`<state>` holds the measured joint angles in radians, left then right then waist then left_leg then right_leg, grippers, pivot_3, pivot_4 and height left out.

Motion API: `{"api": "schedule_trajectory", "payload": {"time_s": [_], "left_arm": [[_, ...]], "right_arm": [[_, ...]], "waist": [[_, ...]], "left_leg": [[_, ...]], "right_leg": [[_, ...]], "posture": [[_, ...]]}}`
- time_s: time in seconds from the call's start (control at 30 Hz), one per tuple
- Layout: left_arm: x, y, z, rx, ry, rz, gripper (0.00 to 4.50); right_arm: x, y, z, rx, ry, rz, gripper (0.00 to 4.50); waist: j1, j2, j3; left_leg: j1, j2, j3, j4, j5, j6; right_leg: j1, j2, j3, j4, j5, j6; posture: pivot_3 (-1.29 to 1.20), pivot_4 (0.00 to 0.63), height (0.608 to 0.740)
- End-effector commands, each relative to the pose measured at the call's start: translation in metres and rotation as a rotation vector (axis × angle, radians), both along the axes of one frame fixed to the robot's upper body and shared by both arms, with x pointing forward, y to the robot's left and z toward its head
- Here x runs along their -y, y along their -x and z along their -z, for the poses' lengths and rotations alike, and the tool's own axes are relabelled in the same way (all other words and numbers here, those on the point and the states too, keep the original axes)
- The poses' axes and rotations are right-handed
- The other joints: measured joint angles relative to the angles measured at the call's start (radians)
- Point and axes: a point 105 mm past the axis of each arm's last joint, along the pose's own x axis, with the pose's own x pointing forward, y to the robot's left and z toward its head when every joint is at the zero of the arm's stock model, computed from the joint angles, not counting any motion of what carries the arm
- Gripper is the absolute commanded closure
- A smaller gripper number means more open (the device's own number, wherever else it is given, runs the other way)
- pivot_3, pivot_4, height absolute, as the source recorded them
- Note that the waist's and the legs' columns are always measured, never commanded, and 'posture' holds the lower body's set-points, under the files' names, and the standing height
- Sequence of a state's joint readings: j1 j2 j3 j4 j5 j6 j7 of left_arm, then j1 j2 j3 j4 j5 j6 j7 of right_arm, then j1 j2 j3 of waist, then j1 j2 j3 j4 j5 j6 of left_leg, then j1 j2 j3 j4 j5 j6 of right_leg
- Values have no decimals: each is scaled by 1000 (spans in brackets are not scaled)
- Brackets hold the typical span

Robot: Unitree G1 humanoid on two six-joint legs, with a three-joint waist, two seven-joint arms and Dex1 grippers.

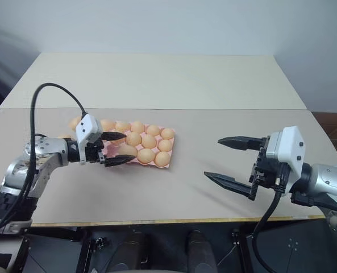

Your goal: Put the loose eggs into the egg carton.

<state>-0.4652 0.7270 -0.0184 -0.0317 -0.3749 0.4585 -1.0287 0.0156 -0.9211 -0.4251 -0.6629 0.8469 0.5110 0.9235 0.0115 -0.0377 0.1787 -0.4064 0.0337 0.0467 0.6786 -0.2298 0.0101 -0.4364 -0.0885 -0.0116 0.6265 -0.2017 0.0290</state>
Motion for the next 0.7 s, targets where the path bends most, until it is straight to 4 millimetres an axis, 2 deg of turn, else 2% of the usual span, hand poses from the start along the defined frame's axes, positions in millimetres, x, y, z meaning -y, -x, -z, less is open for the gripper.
{"api": "schedule_trajectory", "payload": {"time_s": [0.03, 0.17, 0.33, 0.4, 0.5, 0.7], "left_arm": [[-22, 4, -34, 146, 1, -48, 26], [-64, 24, -48, 202, -1, -144, 26], [-93, 55, -50, 217, 7, -274, 26], [-98, 68, -46, 197, 19, -313, 26], [-96, 90, -38, 154, 37, -336, 26], [-87, 100, -26, 135, 80, -407, 26]], "right_arm": [[1, 0, -10, 47, -8, -9, 0], [4, -6, -9, 44, -6, -12, 0], [8, -14, -7, 40, -4, -16, 0], [9, -16, -6, 31, -3, -22, 0], [11, -17, -3, 11, -3, -29, 0], [9, -20, -1, 1, -4, -43, 0]], "waist": [[-2, 0, 0], [-14, 0, 0], [-11, 0, 0], [-6, 0, 0], [-2, 0, 0], [4, 0, 0]], "left_leg": [[0, 0, 0, 0, 0, 0], [1, 1, 0, -1, 0, 0], [0, 1, 0, -1, 0, 0], [0, 2, 0, -1, 0, 0], [0, 2, 1, -1, 0, 0], [2, 1, 1, 0, 0, 0]], "right_leg": [[0, 0, 0, 0, 0, 0], [0, 0, 0, 0, 0, 0], [-1, -1, 0, 0, 0, 0], [-1, -2, 0, 0, -1, -1], [-1, -2, 0, -1, -3, -5], [0, -2, 0, 0, -4, -6]], "posture": [[0, 150, 740], [0, 150, 740], [0, 150, 740], [0, 150, 740], [0, 150, 740], [0, 150, 740]]}}
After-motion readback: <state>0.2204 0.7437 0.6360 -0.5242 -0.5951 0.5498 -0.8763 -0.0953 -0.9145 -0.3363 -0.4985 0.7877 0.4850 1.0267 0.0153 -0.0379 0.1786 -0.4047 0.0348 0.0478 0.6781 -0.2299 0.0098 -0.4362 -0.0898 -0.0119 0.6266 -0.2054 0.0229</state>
